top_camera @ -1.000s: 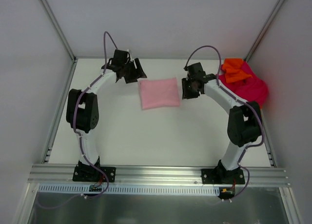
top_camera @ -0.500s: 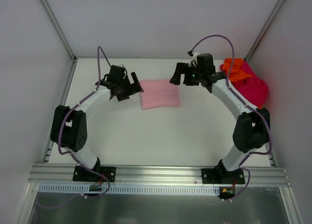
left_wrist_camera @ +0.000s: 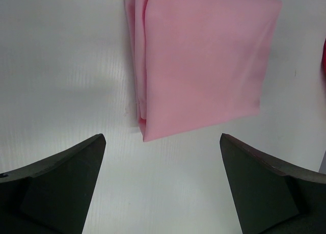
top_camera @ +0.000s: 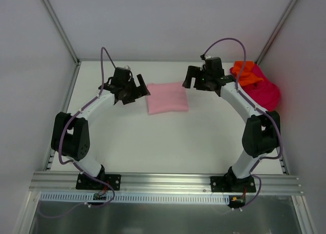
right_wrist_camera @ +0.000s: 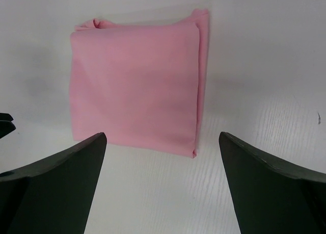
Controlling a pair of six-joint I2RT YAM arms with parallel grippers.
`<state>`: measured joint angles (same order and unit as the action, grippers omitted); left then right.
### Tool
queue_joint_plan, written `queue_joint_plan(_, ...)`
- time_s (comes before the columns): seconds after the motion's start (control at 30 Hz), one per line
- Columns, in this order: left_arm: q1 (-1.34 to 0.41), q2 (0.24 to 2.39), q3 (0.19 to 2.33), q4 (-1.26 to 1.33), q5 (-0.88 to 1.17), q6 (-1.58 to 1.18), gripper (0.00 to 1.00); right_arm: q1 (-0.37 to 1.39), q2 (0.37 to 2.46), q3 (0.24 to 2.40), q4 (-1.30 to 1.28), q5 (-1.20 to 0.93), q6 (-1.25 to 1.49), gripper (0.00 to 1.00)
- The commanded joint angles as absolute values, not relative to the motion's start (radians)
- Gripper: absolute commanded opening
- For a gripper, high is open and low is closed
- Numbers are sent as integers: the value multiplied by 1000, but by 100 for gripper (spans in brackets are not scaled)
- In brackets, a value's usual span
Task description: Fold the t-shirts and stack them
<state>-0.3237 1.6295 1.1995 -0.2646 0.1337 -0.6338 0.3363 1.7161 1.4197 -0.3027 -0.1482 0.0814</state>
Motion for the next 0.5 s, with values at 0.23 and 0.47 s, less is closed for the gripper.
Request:
queue_joint_plan(0.23, -321, 1618, 1230, -330, 101, -618, 99, 362, 1793, 1554, -428, -80, 35, 82)
queue_joint_plan(0.47, -319, 1634, 1232, -330, 118, -635, 99, 362, 1778, 1526, -422, -86, 34, 14)
